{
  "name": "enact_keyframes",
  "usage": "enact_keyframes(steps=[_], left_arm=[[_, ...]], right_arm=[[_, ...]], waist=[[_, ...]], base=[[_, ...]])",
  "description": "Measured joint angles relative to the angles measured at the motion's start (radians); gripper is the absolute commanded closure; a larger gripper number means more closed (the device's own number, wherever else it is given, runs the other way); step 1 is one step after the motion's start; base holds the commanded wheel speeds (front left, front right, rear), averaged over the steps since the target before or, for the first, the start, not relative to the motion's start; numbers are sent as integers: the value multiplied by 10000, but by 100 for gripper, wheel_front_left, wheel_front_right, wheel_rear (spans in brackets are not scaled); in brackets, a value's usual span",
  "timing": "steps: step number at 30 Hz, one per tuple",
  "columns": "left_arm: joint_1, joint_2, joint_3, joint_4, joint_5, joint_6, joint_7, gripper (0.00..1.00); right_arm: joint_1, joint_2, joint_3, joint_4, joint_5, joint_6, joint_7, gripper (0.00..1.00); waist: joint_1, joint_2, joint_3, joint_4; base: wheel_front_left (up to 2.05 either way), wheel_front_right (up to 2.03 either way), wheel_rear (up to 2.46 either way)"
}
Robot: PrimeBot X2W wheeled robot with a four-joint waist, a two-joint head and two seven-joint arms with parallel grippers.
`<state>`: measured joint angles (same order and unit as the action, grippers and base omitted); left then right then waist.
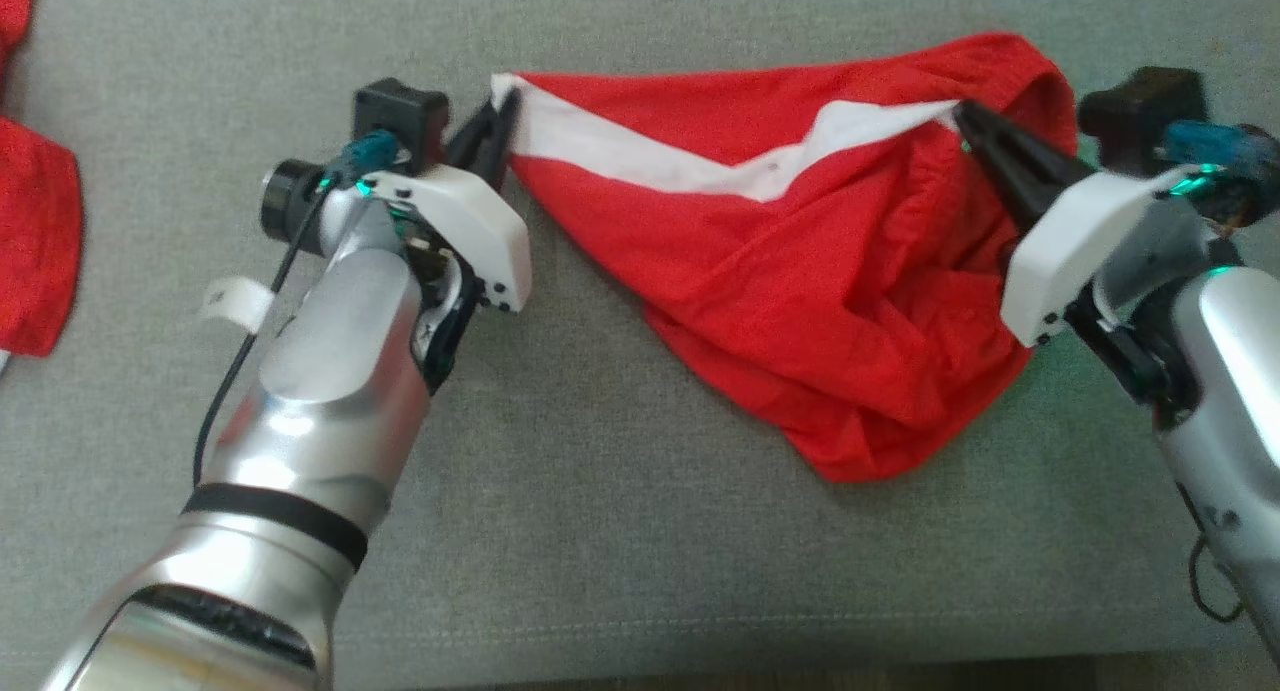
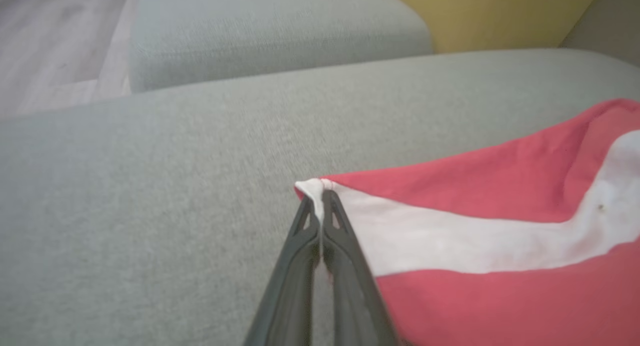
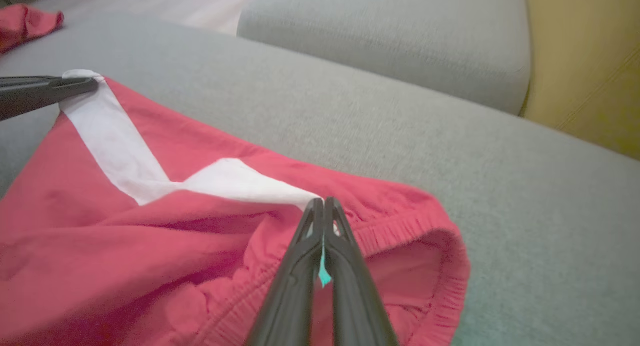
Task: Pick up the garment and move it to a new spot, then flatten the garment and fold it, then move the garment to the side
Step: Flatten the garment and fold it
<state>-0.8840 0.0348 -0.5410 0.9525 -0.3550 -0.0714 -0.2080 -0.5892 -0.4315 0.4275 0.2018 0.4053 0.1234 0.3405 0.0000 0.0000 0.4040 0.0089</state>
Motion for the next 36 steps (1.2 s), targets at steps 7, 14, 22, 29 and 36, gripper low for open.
enact_keyframes(steps=[7,14,22,29,36], left_arm=[[810,550,447,-2443,10,594,-414,100],[2154,1375,945,-6341,405,1164,-451,100],[2639,2086,1032,-9559,648,1522,176,100],[2629,2437,1083,-11242,650,1701,1141,100],[2631,2556,1233,-11683,639,1820,1584,100]], right_arm=[[1200,161,-1296,-899,-556,0,-1427,100],[1967,439,-2439,-2240,-1214,0,-1916,100],[2082,234,-3229,-4103,-1703,0,-1666,100],[2073,59,-3739,-5432,-1781,0,-1168,100],[2076,58,-3808,-5664,-1645,0,-848,100]], waist=[[0,0,-680,16],[0,0,-1542,62],[0,1,-2640,157],[0,1,-3461,202],[0,0,-3582,118]], base=[[0,0,0],[0,0,0],[0,0,0],[0,0,0],[0,0,0]])
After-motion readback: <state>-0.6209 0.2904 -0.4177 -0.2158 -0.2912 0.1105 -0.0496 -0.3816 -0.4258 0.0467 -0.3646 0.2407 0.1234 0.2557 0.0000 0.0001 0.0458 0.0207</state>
